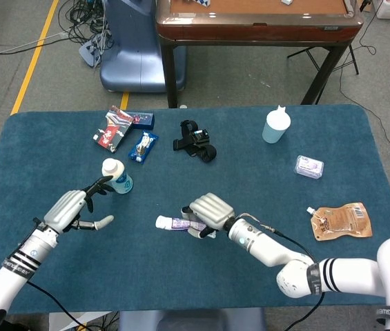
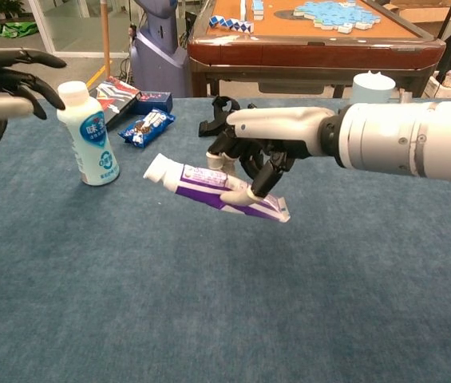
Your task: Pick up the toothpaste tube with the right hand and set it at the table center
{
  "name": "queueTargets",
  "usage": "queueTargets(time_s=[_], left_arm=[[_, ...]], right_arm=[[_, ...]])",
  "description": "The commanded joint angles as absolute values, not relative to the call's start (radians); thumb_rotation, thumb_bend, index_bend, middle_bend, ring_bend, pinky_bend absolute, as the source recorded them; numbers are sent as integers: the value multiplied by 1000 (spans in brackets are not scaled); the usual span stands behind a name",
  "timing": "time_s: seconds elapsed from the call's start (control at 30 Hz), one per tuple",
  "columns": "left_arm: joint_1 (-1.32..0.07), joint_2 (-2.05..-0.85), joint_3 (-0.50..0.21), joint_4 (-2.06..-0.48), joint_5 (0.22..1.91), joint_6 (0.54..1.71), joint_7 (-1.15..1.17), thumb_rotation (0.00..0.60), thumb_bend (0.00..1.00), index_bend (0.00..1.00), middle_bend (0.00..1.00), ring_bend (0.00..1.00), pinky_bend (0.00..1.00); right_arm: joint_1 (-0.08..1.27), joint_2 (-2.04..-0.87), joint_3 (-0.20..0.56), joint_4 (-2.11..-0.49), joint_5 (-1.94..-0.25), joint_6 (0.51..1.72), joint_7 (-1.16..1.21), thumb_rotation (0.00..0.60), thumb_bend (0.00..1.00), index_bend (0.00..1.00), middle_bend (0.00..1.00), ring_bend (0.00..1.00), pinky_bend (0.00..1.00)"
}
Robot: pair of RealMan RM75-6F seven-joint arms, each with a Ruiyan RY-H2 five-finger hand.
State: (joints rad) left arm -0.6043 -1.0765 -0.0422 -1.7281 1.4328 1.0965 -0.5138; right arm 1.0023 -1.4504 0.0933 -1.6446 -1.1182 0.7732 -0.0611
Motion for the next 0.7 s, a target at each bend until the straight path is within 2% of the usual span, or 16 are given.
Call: queueTargets(time_s=[0.03,0.1,0.17,0.33,0.7], left_arm=[[-567,-1087,-65,-1738,1417,1139,-567,87,143,0,100,131,348],[-554,-1108,-77,-1734,1415,1163,-575,22,124,0,81,107,298],[-546,-1129,-89,-1733,1413,1181,-582,0,109,0,71,90,260],[-536,-1175,-113,-1732,1415,1214,-569,0,73,0,43,59,191],[-535,-1279,-144,-1694,1433,1249,-499,0,34,0,4,16,145]], right_arm=[[970,-1506,112,-1628,-1139,798,-8,600,837,866,783,671,537],[965,-1528,121,-1627,-1147,802,8,600,837,866,783,671,537],[965,-1546,132,-1627,-1147,796,22,600,837,866,783,674,543],[974,-1589,169,-1625,-1136,787,39,600,837,866,783,678,549],[1011,-1710,244,-1580,-1091,783,46,600,837,866,783,679,549]])
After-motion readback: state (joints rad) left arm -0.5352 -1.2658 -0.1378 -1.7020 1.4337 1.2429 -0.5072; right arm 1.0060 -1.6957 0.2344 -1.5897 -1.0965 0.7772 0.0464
